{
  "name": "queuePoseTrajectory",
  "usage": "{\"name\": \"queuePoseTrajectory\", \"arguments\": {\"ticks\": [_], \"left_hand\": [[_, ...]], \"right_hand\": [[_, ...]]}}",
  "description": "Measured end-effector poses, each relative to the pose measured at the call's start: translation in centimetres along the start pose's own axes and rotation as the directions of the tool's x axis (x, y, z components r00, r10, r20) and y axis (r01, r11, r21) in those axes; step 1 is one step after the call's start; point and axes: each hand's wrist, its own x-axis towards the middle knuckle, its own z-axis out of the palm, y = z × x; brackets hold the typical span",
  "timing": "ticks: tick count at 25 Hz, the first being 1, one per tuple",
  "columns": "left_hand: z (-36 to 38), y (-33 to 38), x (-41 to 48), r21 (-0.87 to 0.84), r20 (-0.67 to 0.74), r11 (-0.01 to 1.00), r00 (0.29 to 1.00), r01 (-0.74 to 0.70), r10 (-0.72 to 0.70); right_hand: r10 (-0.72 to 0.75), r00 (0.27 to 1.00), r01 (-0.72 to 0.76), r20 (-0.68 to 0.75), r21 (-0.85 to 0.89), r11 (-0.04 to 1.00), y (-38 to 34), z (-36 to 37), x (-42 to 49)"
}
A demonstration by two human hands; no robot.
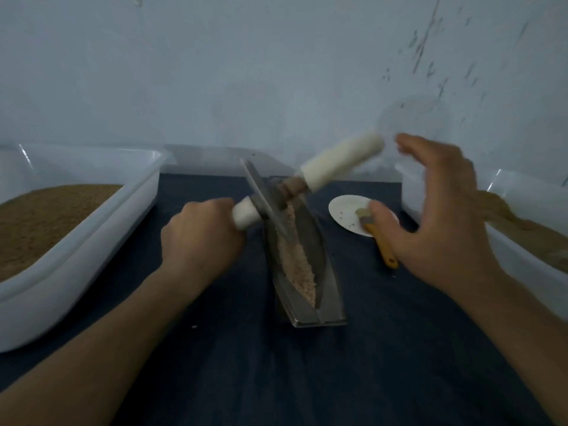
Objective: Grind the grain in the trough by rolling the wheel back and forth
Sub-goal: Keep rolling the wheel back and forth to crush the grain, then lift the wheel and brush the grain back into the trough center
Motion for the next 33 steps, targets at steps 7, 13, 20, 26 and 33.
{"name": "queuePoseTrajectory", "arguments": {"ticks": [7, 13, 20, 26, 33], "left_hand": [[0.4, -2.3, 1.0, -0.457, 0.113, 0.835, 0.951, 0.306, -0.287], [1.2, -2.5, 0.8, -0.654, 0.197, 0.644, 0.911, 0.397, -0.361], [1.9, -3.2, 0.9, -0.719, 0.233, 0.542, 0.885, 0.435, -0.402], [2.1, -3.0, 0.8, -0.78, 0.216, 0.469, 0.882, 0.414, -0.42], [2.4, -3.0, 0.8, -0.72, 0.211, 0.564, 0.902, 0.404, -0.377]], "right_hand": [[0.485, 0.746, -0.344, 0.457, -0.358, 0.868, 2.9, 2.9, -4.4], [0.462, 0.784, -0.374, 0.414, -0.278, 0.885, 3.9, 3.3, -5.0], [0.105, 0.99, -0.098, -0.099, 0.071, 0.993, 0.7, 0.4, 1.2], [-0.051, 0.994, 0.067, -0.095, 0.174, 0.983, -5.7, 4.1, 8.0], [-0.164, 0.983, 0.148, 0.08, 0.181, 0.972, -4.3, 8.5, 6.7]]}}
